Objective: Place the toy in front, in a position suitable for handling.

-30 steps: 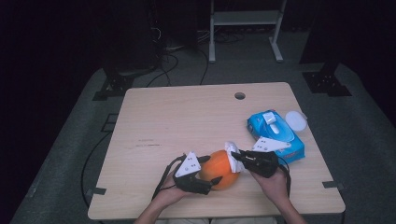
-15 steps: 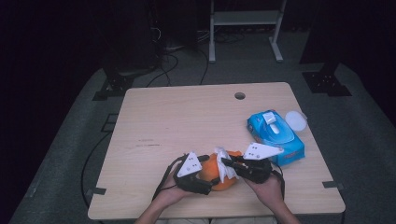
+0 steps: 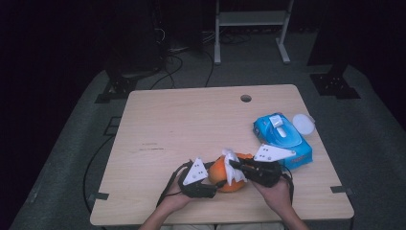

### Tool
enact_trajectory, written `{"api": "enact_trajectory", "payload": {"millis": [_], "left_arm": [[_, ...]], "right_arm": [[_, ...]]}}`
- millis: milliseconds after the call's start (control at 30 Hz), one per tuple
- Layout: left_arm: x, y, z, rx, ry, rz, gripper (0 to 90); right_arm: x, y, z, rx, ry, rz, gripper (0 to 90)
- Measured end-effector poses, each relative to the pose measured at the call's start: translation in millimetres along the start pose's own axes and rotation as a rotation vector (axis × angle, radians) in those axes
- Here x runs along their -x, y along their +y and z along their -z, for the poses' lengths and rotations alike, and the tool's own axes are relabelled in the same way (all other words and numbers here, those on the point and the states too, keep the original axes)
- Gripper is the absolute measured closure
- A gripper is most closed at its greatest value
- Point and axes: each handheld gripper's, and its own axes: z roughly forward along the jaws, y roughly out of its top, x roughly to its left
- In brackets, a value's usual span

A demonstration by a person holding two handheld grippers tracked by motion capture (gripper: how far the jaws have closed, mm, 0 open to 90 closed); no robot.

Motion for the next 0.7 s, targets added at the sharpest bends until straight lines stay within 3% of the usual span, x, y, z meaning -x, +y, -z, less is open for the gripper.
{"api": "enact_trajectory", "payload": {"millis": [100,233,333,467,567,633,700], "left_arm": [[-0.8,1.8,2.9,0.016,-0.004,0.012,39.1],[-1.3,7.9,9.8,0.049,-0.005,0.024,41.0],[-0.7,13.9,17.0,0.078,-0.008,0.024,41.7],[-0.9,18.0,26.0,0.085,-0.015,0.015,41.8],[-1.4,14.9,24.1,0.08,-0.019,0.021,41.8],[-2.6,13.3,21.9,0.08,-0.029,0.028,39.6],[-4.9,12.3,19.6,0.086,-0.023,0.031,29.9]], "right_arm": [[-4.4,3.0,-0.1,-0.008,-0.018,0.04,82.0],[11.5,-0.9,5.9,0.009,-0.023,-0.029,82.0],[11.1,0.6,8.0,0.019,-0.018,-0.051,82.0],[-2.7,7.4,7.0,0.038,0.001,-0.014,82.0],[-0.4,4.7,3.5,0.013,-0.003,-0.009,82.0],[3.9,-1.3,-0.4,-0.006,-0.002,-0.022,82.0],[8.2,-4.5,-2.4,-0.019,-0.004,-0.036,82.0]]}}
